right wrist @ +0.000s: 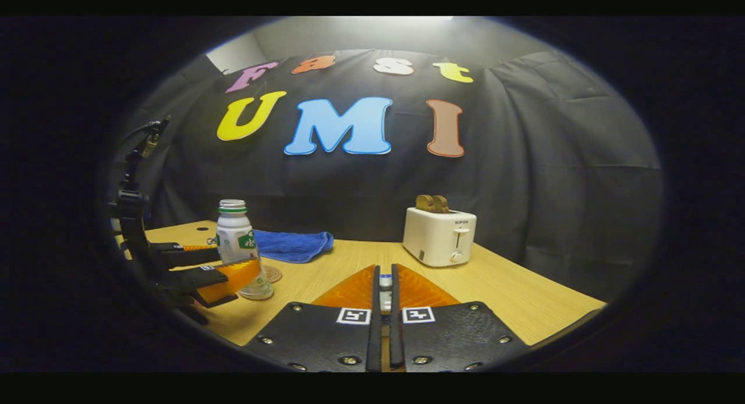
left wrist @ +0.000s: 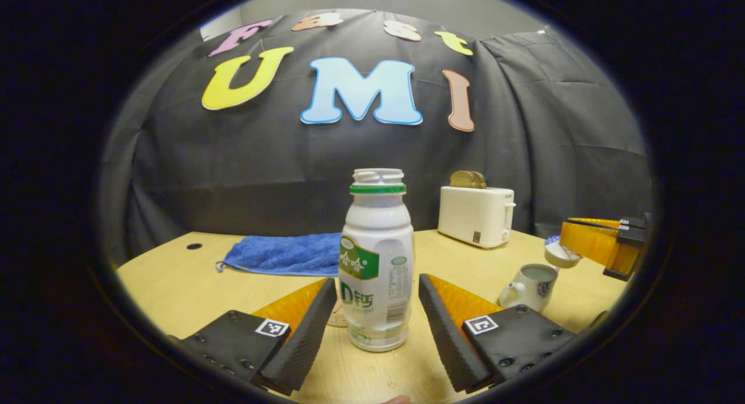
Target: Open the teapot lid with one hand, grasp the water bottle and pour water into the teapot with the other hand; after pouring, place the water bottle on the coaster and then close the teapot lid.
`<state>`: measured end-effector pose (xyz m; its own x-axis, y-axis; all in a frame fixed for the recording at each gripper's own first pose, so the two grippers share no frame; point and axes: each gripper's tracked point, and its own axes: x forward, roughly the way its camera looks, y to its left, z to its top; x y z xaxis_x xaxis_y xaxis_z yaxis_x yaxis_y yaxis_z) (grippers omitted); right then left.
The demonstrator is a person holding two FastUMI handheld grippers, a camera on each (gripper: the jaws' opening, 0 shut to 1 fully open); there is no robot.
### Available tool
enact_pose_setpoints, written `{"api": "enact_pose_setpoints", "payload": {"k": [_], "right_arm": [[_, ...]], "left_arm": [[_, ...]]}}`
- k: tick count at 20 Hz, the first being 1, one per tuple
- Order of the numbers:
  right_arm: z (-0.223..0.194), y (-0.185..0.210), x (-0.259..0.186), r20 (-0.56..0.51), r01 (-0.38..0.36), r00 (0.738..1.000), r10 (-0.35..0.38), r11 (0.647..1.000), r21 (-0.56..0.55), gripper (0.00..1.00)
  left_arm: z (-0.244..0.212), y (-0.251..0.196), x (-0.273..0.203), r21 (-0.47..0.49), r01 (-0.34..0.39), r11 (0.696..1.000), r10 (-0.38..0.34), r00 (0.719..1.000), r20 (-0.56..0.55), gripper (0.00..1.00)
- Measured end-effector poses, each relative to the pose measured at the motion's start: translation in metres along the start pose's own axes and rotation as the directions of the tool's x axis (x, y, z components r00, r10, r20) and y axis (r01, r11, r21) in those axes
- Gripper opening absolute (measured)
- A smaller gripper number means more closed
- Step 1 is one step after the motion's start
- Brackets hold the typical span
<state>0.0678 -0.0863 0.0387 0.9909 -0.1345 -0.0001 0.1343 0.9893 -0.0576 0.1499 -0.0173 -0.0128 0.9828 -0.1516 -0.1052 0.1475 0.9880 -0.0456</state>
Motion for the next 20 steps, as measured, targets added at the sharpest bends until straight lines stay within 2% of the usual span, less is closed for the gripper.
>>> {"api": "enact_pose_setpoints", "payload": {"k": [1, 2, 3, 4, 5, 6, 10, 11, 12, 13, 15, 16, 17, 18, 19, 20], "right_arm": [[-0.002, -0.002, 0.0, -0.001, 0.002, 1.0, -0.002, 1.0, 0.004, 0.06], [-0.002, -0.002, 0.0, -0.004, 0.003, 1.0, -0.003, 1.0, 0.006, 0.05], [-0.004, -0.004, 0.0, -0.007, 0.005, 1.0, -0.005, 1.0, 0.007, 0.05], [-0.005, -0.005, 0.0, -0.008, 0.005, 1.0, -0.005, 1.0, 0.009, 0.22], [-0.005, -0.005, -0.002, -0.009, 0.004, 1.0, -0.004, 1.0, 0.01, 0.22], [-0.005, -0.006, -0.003, -0.006, 0.003, 1.0, -0.003, 1.0, 0.013, 0.05], [0.003, -0.004, -0.025, 0.023, -0.016, 1.0, 0.016, 1.0, 0.002, 0.06], [0.003, -0.004, -0.034, 0.03, -0.026, 0.999, 0.026, 1.0, -0.003, 0.06], [0.004, -0.003, -0.043, 0.033, -0.039, 0.999, 0.039, 0.999, -0.005, 0.22], [0.003, 0.0, -0.054, 0.033, -0.056, 0.998, 0.056, 0.998, -0.004, 0.06], [0.0, 0.004, -0.08, 0.037, -0.092, 0.995, 0.093, 0.996, -0.013, 0.06], [0.002, 0.005, -0.092, 0.043, -0.101, 0.994, 0.102, 0.995, -0.022, 0.06], [0.001, 0.007, -0.104, 0.049, -0.116, 0.992, 0.117, 0.993, -0.028, 0.22], [-0.001, 0.011, -0.116, 0.053, -0.134, 0.989, 0.135, 0.99, -0.038, 0.06], [-0.005, 0.013, -0.125, 0.051, -0.142, 0.988, 0.144, 0.989, -0.046, 0.06], [-0.009, 0.016, -0.133, 0.046, -0.157, 0.986, 0.159, 0.986, -0.05, 0.05]], "left_arm": [[0.0, -0.001, 0.005, -0.003, 0.002, 1.0, -0.003, 1.0, -0.005, 0.94], [-0.001, -0.002, 0.01, 0.003, 0.005, 1.0, -0.005, 1.0, -0.01, 0.94], [0.0, -0.001, 0.013, 0.015, -0.003, 1.0, 0.004, 1.0, -0.008, 0.99], [0.002, -0.003, 0.014, 0.031, 0.001, 1.0, -0.001, 1.0, -0.004, 0.95], [0.003, -0.005, 0.014, 0.044, 0.004, 0.999, -0.004, 1.0, -0.005, 0.92], [0.001, -0.007, 0.017, 0.052, 0.01, 0.999, -0.009, 1.0, -0.01, 0.91], [0.0, -0.006, 0.009, 0.027, 0.033, 0.999, -0.033, 0.999, -0.017, 0.84], [0.001, -0.006, 0.008, 0.029, 0.035, 0.999, -0.034, 0.999, -0.019, 0.79], [0.0, -0.005, 0.005, 0.025, 0.036, 0.999, -0.035, 0.999, -0.02, 0.74], [0.0, -0.006, 0.001, 0.025, 0.043, 0.999, -0.042, 0.999, -0.026, 0.81], [0.003, -0.003, -0.005, 0.067, 0.031, 0.997, -0.029, 0.999, -0.018, 0.77], [0.006, -0.001, -0.008, 0.108, 0.015, 0.994, -0.015, 1.0, -0.008, 0.81], [0.009, 0.0, -0.011, 0.146, 0.006, 0.989, -0.007, 1.0, 0.003, 0.81], [0.011, -0.001, -0.014, 0.19, -0.001, 0.982, -0.001, 1.0, 0.009, 0.81], [0.013, -0.003, -0.016, 0.222, -0.005, 0.975, 0.003, 1.0, 0.014, 0.77], [0.015, -0.005, -0.018, 0.254, -0.008, 0.967, 0.004, 1.0, 0.016, 0.81]]}}
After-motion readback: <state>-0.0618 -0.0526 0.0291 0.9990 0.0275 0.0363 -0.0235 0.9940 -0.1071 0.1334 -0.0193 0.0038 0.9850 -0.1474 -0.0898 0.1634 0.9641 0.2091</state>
